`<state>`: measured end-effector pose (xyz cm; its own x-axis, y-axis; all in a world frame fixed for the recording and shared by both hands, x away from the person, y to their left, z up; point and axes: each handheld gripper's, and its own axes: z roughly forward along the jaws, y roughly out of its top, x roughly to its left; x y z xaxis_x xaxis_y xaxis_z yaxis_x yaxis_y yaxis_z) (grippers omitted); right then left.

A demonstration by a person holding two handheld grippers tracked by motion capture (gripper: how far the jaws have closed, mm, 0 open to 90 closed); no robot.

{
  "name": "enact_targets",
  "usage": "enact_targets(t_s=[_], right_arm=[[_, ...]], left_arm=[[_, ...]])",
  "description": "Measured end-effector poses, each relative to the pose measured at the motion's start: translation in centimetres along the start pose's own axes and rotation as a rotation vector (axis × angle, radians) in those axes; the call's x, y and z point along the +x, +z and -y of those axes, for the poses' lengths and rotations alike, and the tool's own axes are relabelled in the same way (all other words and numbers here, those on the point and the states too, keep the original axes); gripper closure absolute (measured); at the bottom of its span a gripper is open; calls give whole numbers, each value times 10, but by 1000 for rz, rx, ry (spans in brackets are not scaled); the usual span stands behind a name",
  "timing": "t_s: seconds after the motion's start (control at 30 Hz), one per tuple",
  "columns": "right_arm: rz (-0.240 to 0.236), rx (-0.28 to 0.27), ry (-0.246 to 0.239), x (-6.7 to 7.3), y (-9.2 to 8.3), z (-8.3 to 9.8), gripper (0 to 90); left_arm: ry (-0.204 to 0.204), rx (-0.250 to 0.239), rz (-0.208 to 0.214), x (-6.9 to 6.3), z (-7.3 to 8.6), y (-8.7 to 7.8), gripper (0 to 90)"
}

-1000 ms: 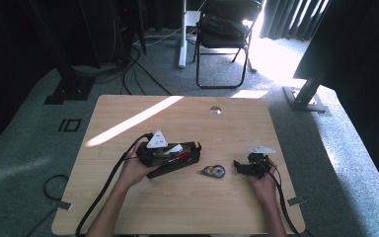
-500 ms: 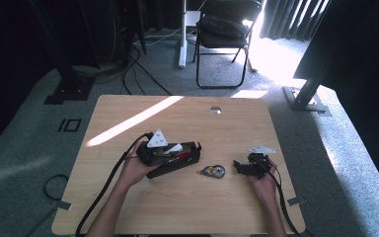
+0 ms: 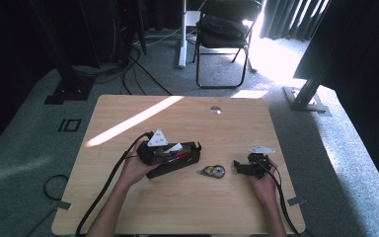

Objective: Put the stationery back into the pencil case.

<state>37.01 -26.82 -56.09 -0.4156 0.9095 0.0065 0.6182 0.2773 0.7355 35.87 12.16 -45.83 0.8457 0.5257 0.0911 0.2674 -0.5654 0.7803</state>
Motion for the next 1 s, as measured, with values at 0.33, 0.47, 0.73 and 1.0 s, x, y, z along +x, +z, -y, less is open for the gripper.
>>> enact_targets(t_s=[0.33,0.47,0.73,1.0], right_arm=[[0,0,0,0,0,0,138],[0,0,0,0,0,0,138],[0,0,0,0,0,0,138],[0,1,0,0,0,0,138]], left_arm=[[-9,2,-2,2,1,4,708],[-8,1,-2,2,2,5,707],[-16,4,-2,4,3,8,707],[-6,20,1,5,5,13,707]])
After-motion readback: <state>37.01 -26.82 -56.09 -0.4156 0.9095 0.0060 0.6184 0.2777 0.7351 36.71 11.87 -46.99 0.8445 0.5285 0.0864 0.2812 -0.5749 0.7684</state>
